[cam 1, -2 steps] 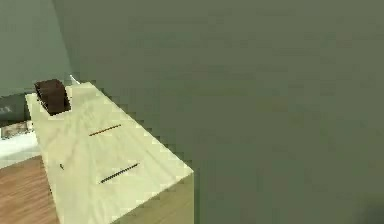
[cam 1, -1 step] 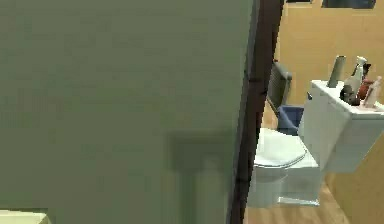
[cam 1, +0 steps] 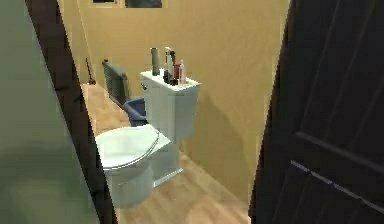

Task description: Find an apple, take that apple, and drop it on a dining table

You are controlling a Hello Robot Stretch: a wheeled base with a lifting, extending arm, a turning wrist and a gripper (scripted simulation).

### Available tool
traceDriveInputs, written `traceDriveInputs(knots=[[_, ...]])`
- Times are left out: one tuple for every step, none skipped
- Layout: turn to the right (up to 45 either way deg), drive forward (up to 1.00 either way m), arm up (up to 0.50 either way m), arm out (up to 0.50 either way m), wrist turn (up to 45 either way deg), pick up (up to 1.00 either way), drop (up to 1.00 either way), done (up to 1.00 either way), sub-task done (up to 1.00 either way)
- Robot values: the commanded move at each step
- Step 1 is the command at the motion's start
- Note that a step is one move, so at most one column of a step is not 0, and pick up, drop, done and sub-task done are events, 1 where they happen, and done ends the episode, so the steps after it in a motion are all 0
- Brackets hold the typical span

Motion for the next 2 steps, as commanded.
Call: traceDriveInputs(knots=[[30.0, 0.0, 0.0, 0.0, 0.0, 0.0, 0.0, 0.0, 0.0], [0.0, 0.45, 0.0, 0.0, 0.0, 0.0, 0.0, 0.0, 0.0]])
